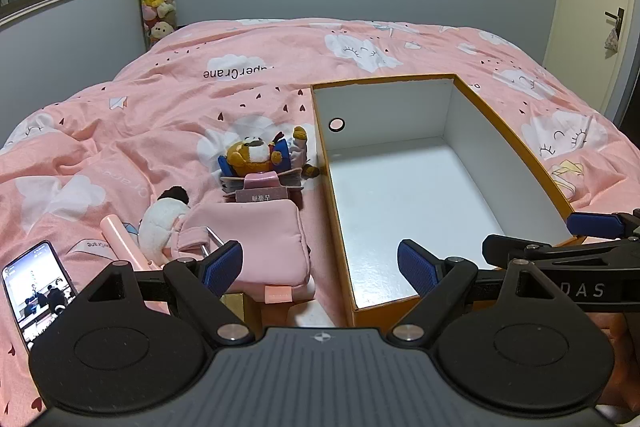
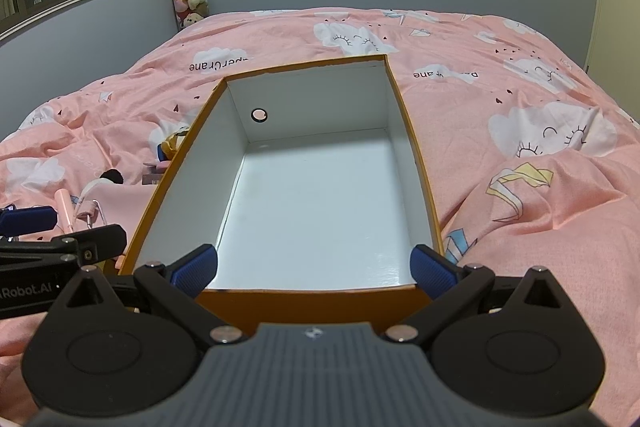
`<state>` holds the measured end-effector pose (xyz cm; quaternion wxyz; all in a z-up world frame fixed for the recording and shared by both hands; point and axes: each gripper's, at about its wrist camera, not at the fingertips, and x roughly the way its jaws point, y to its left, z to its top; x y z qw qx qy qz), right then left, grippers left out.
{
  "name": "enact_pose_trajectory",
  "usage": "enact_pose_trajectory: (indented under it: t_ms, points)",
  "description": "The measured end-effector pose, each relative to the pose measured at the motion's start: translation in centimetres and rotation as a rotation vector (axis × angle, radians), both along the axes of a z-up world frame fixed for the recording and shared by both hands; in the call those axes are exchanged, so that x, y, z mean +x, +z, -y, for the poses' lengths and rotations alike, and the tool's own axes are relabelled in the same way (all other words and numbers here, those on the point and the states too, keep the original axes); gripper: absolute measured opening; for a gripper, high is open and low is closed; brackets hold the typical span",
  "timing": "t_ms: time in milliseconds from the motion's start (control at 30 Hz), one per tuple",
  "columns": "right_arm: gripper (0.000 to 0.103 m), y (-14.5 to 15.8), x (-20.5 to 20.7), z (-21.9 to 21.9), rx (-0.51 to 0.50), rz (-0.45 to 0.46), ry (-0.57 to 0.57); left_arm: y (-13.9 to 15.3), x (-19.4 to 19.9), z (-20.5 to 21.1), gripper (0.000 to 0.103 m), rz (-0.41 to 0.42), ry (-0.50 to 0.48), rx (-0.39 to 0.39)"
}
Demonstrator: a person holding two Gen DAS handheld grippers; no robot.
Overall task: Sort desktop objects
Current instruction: 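Move both tools toward the pink pouch and pink cup beside the box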
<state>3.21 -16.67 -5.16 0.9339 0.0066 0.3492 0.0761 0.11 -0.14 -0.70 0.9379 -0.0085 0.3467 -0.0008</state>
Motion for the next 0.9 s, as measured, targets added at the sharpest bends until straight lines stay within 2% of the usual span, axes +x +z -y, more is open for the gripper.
enact_pose_trajectory:
  t_ms: [900]
  points:
    - [0.102, -0.10, 0.06, -0.04, -0.007, 0.002, -0.002, -0.30, 0.21, 0.18, 0.100, -0.015, -0.007, 0.000]
